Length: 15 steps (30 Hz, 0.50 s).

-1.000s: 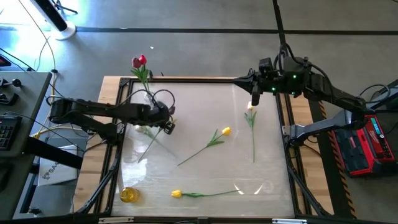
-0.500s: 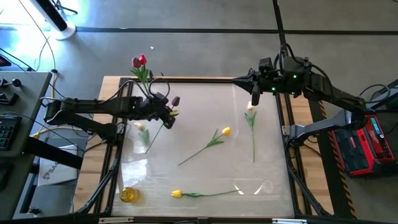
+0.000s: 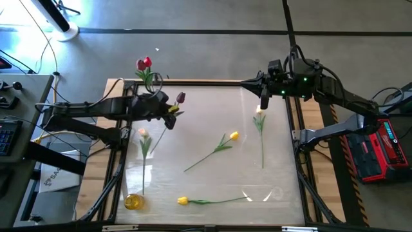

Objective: Sort flowers into vase by color
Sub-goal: Put the dark red flower into the transparent vase

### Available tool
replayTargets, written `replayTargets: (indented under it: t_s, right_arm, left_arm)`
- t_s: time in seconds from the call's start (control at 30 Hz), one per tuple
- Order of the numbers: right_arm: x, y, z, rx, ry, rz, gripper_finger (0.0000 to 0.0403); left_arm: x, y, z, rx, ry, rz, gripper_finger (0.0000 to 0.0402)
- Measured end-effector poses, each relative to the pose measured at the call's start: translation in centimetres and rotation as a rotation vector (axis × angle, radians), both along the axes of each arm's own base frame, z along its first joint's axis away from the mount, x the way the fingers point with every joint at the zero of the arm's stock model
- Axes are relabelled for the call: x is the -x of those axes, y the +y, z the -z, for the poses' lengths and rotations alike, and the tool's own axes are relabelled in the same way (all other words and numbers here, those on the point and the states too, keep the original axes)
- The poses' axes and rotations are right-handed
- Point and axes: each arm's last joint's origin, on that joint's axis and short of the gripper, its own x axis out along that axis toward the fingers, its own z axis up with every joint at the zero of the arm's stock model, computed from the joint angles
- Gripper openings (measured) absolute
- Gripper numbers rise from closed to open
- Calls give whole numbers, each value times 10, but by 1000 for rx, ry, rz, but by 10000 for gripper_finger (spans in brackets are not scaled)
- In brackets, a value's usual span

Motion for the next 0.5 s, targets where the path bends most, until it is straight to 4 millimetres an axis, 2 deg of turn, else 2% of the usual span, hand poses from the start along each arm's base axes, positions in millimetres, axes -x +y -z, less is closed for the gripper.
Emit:
replayTargets:
  t_s: [0.5]
  right_arm:
    - [0, 0, 0, 1, -1, 0, 9]
  left_arm:
    - [26, 0, -50, -367, -228, 62, 0]
